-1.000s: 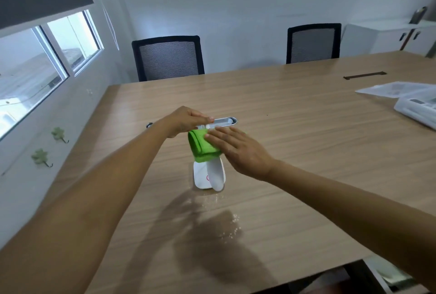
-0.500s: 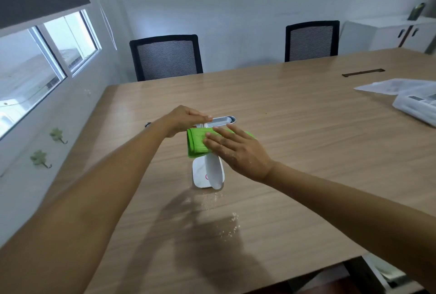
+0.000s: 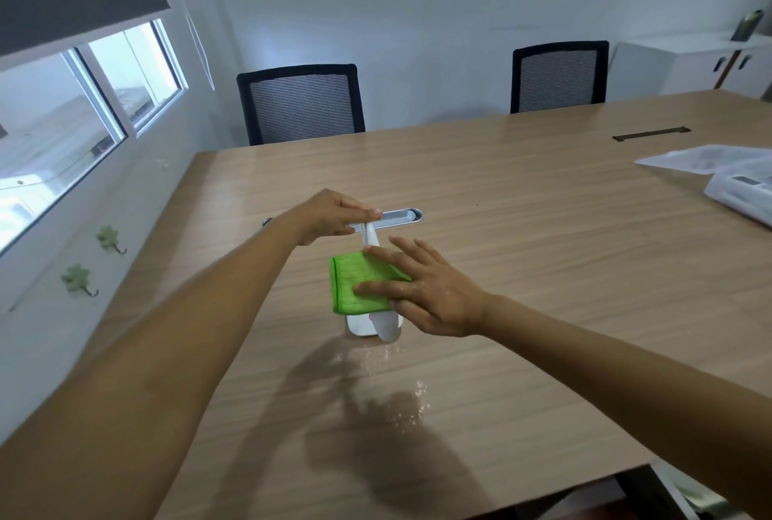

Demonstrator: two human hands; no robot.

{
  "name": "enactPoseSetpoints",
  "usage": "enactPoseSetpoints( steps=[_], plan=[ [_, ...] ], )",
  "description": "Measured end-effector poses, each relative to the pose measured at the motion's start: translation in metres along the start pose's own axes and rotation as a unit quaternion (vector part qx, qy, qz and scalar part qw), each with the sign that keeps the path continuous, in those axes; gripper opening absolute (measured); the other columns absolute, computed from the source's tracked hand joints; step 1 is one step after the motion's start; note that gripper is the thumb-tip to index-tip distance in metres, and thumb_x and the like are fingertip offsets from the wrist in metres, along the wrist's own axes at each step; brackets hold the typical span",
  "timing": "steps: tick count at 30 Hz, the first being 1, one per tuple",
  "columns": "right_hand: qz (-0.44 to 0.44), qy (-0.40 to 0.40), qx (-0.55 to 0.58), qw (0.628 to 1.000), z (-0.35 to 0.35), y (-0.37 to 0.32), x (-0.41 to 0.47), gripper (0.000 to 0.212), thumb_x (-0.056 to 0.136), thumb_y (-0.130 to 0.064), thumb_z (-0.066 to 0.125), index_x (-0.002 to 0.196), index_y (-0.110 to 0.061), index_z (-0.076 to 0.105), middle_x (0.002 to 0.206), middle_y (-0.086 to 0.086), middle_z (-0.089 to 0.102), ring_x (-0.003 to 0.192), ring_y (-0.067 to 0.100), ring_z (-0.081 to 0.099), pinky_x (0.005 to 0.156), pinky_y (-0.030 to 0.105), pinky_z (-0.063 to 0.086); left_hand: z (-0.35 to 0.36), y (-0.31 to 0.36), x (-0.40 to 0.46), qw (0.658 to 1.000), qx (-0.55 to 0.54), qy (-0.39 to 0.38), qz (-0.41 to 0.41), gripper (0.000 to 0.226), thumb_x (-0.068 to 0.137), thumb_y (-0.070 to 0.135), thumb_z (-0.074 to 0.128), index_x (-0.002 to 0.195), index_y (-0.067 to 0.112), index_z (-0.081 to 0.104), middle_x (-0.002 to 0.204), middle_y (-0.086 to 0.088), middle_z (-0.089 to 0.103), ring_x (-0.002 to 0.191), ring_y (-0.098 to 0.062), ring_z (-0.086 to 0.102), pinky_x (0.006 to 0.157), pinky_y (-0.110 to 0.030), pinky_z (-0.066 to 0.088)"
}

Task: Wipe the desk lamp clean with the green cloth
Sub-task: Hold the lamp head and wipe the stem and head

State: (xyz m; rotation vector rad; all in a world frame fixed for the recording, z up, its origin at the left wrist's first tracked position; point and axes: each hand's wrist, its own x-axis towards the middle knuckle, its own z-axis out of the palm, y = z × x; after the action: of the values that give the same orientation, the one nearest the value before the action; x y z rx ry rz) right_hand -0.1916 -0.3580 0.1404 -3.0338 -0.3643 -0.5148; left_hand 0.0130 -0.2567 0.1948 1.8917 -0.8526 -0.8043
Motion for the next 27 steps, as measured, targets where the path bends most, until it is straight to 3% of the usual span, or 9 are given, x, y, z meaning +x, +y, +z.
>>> enactPoseSetpoints(
  steps=[8,12,16,18,21,24,27],
  plan=[
    [-0.020,0.009,-0.024,0.999,-0.001,0.002,0.000,0.045,0.092,-0.052,0.042,0.136,-0.041,0.041,0.151,0.009,0.036,0.112,0.033,0.051,0.088,0.046,0.049,0.001,0.000,0.004,1.000,-0.001,0.006,-0.004,0.025,0.075,0.029,0.075,0.096,0.014,0.075,0.112,0.000,0.071,0.110,-0.013,0.061,0.097,-0.030,0.050],
    [-0.038,0.024,-0.058,0.997,0.005,-0.004,-0.008,0.045,0.092,-0.052,0.042,0.136,-0.041,0.042,0.149,0.010,0.040,0.098,0.032,0.054,0.080,0.043,0.051,0.002,0.000,0.003,1.000,0.001,0.005,0.003,0.032,0.076,0.028,0.075,0.102,0.010,0.073,0.115,-0.001,0.070,0.109,-0.012,0.061,0.097,-0.031,0.050],
    [-0.098,0.033,-0.102,0.989,0.010,-0.009,-0.025,0.043,0.093,-0.053,0.040,0.135,-0.043,0.042,0.147,0.008,0.043,0.098,0.034,0.057,0.080,0.041,0.050,0.003,0.000,0.002,1.000,-0.002,0.012,0.004,0.034,0.076,0.027,0.075,0.104,0.008,0.073,0.115,-0.002,0.070,0.109,-0.012,0.061,0.097,-0.030,0.050],
    [-0.078,0.066,-0.121,0.987,0.006,-0.004,-0.020,0.042,0.093,-0.052,0.041,0.134,-0.044,0.042,0.148,0.007,0.041,0.097,0.035,0.058,0.079,0.040,0.050,0.003,0.001,0.001,1.000,-0.006,0.015,0.004,0.032,0.077,0.025,0.075,0.104,0.008,0.073,0.114,-0.003,0.070,0.109,-0.014,0.061,0.096,-0.029,0.050],
    [0.010,0.111,-0.095,0.989,-0.006,0.008,0.003,0.043,0.091,-0.051,0.046,0.133,-0.043,0.043,0.148,0.007,0.037,0.094,0.036,0.059,0.075,0.042,0.051,0.003,0.003,-0.002,1.000,-0.019,-0.004,0.015,0.022,0.079,0.020,0.072,0.098,0.009,0.073,0.111,-0.012,0.070,0.100,-0.019,0.063,0.082,-0.023,0.054],
    [0.021,0.065,-0.059,0.996,-0.008,0.015,0.014,0.044,0.090,-0.052,0.047,0.132,-0.040,0.047,0.146,0.013,0.043,0.089,0.037,0.058,0.074,0.045,0.052,0.002,0.004,-0.004,1.000,-0.021,-0.006,0.012,0.021,0.078,0.020,0.072,0.096,0.009,0.073,0.112,-0.017,0.069,0.097,-0.021,0.063,0.080,-0.025,0.053],
    [-0.001,0.028,-0.036,0.999,-0.001,0.011,0.002,0.048,0.089,-0.056,0.047,0.134,-0.039,0.046,0.147,0.013,0.042,0.090,0.036,0.057,0.076,0.045,0.050,0.004,0.002,0.000,1.000,-0.002,0.017,0.004,0.027,0.075,0.026,0.075,0.097,0.010,0.074,0.112,-0.007,0.071,0.108,-0.017,0.063,0.090,-0.028,0.052]
  ],
)
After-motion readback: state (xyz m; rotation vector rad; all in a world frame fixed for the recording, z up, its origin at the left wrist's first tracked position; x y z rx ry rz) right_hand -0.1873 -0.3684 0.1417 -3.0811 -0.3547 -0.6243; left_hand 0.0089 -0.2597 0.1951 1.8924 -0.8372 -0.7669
